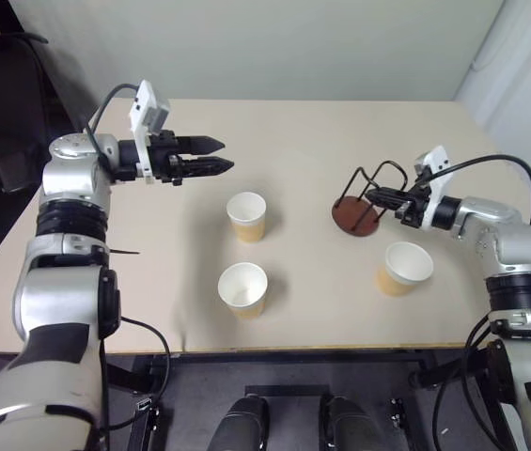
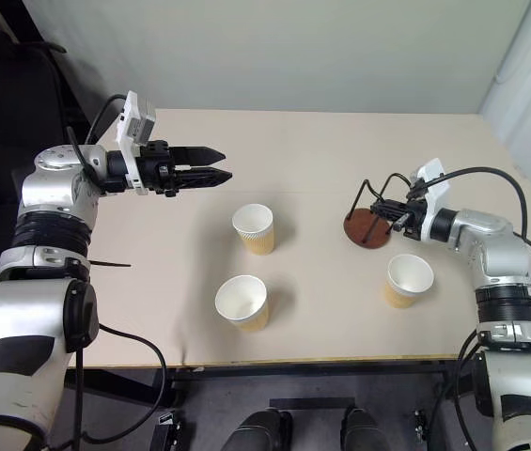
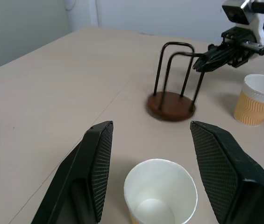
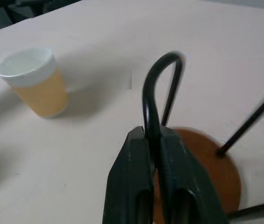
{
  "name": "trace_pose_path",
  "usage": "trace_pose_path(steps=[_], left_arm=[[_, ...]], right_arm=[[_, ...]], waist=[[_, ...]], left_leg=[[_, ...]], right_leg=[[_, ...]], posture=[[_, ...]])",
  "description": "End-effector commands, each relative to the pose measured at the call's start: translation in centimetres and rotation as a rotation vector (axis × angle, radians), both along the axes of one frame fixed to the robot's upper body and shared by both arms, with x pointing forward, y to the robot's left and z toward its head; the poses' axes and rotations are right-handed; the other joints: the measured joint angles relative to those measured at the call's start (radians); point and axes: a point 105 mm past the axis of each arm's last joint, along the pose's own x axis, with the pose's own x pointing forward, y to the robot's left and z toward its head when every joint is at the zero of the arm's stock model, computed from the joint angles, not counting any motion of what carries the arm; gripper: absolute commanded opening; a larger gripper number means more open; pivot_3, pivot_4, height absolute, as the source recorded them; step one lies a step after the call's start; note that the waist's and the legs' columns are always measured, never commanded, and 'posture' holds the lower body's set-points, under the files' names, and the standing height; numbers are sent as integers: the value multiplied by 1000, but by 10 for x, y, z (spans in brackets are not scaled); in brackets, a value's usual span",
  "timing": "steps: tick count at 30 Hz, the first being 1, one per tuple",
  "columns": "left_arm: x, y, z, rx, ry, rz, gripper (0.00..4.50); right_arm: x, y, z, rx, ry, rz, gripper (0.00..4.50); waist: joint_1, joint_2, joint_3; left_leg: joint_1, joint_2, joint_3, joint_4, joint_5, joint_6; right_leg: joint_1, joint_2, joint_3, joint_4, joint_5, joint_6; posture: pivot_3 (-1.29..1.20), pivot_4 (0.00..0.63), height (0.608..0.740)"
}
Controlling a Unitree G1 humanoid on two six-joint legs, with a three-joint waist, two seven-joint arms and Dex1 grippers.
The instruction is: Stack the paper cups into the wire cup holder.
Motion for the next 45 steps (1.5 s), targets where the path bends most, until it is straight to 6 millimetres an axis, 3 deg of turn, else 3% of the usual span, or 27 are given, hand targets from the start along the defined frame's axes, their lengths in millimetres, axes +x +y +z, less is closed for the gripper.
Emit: trace_pose_path(steps=[1, 14, 27, 45], left_arm=[[-2, 0, 19, 4, -66, -3, 2812], [-1, -1, 21, 6, -69, -6, 2812], [-3, 0, 20, 10, -63, -11, 2812], [-57, 13, -25, 394, 56, -273, 2812]], right_arm=[[-8, 11, 15, -17, -36, 72, 56], [-40, 57, 20, -54, -39, 273, 56], [-43, 65, 7, -101, -23, 314, 56], [-42, 72, 2, -116, -14, 358, 56]], waist=[[0, 0, 0], [0, 0, 0], [-1, 0, 0], [-1, 0, 0]], left_leg=[[0, 0, 0, 0, 0, 0], [-1, 0, 0, 0, 0, 0], [-1, 0, 0, 0, 0, 0], [0, 0, 0, 0, 0, 0]], right_leg=[[0, 0, 0, 0, 0, 0], [-1, 0, 0, 0, 0, 0], [-1, 0, 0, 0, 0, 0], [-1, 1, 0, 2, -1, -2]], posture=[[0, 150, 740], [0, 150, 740], [0, 150, 740], [0, 150, 740]])
